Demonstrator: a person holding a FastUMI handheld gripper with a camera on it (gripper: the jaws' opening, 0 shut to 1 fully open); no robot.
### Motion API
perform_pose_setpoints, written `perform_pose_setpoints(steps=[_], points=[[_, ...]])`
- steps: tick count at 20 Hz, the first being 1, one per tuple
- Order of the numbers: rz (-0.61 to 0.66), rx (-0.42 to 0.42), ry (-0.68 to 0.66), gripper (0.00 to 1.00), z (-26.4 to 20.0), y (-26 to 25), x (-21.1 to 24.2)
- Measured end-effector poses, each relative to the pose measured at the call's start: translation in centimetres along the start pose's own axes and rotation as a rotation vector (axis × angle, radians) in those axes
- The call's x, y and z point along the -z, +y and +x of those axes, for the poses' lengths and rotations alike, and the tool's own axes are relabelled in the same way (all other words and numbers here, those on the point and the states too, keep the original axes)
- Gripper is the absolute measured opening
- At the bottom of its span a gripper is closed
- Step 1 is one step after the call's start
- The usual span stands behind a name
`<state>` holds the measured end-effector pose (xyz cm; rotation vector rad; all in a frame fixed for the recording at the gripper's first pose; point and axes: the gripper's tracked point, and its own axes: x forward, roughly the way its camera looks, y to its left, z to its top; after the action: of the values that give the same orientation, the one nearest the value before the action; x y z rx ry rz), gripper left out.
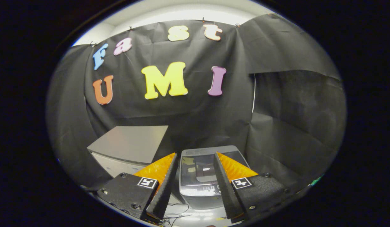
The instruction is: Put the clothes into the washing machine and then close the washing machine lid.
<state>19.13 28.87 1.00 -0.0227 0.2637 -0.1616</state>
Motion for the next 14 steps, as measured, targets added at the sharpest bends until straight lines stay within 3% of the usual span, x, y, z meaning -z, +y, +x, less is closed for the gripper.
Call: perform_pose_setpoints(steps=[7,14], points=[[-0.061,-0.08,-0.119,0.72,-12.9,-4.1,-0.8],[-0.003,-0.075,-0.171,0.72,-23.0,-10.2,0.8]])
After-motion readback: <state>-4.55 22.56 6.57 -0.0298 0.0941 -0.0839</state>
